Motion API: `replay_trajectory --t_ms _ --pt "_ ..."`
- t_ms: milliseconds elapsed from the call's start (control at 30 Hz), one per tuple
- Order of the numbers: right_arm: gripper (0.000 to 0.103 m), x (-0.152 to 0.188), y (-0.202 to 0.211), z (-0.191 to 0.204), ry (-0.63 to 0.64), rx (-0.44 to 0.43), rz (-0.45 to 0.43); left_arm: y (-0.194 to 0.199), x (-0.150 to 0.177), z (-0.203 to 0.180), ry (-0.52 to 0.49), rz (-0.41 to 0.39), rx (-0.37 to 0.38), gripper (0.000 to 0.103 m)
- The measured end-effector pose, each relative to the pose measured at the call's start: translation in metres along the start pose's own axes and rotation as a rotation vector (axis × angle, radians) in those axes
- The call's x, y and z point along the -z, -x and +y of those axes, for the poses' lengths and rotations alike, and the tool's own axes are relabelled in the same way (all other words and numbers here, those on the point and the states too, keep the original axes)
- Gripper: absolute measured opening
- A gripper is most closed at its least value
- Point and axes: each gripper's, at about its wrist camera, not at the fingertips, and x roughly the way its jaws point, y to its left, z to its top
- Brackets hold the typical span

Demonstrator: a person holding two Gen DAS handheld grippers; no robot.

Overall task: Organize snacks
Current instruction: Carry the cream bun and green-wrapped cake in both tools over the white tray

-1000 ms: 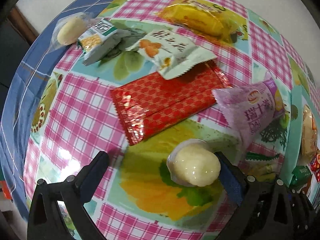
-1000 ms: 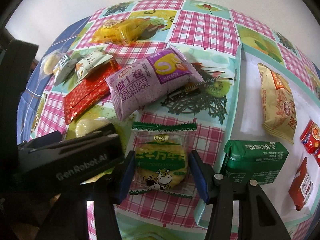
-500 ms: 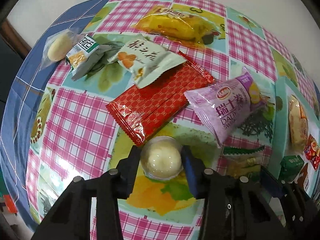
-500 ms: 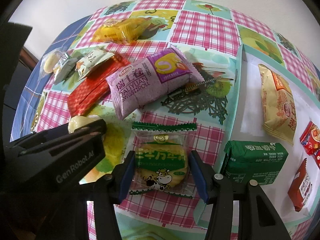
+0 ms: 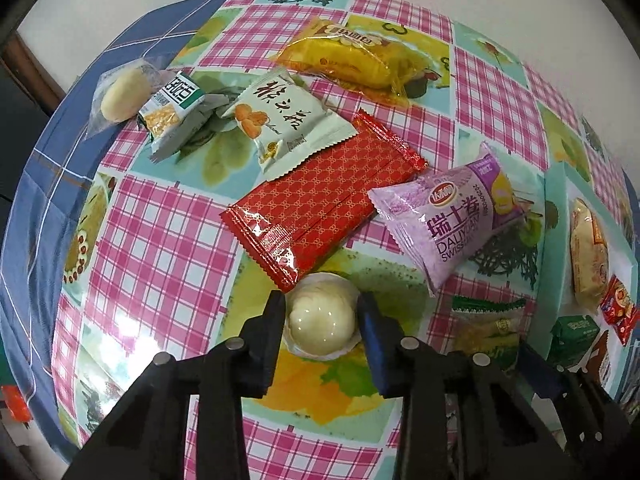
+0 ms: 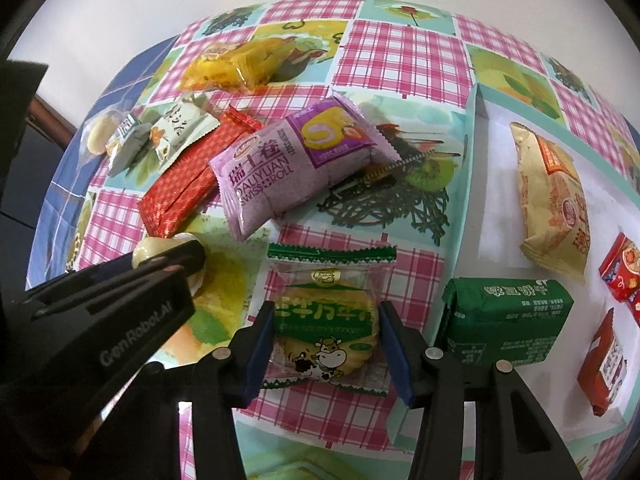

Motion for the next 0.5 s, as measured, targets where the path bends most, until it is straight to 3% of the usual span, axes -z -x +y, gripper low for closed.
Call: replay_trajectory --t_ms 500 --pt "0.053 -0.001 0.049 -0.011 -0.066 -0.058 -0.081 0.062 -0.009 0.018 0.026 -0.128 0.022 0.038"
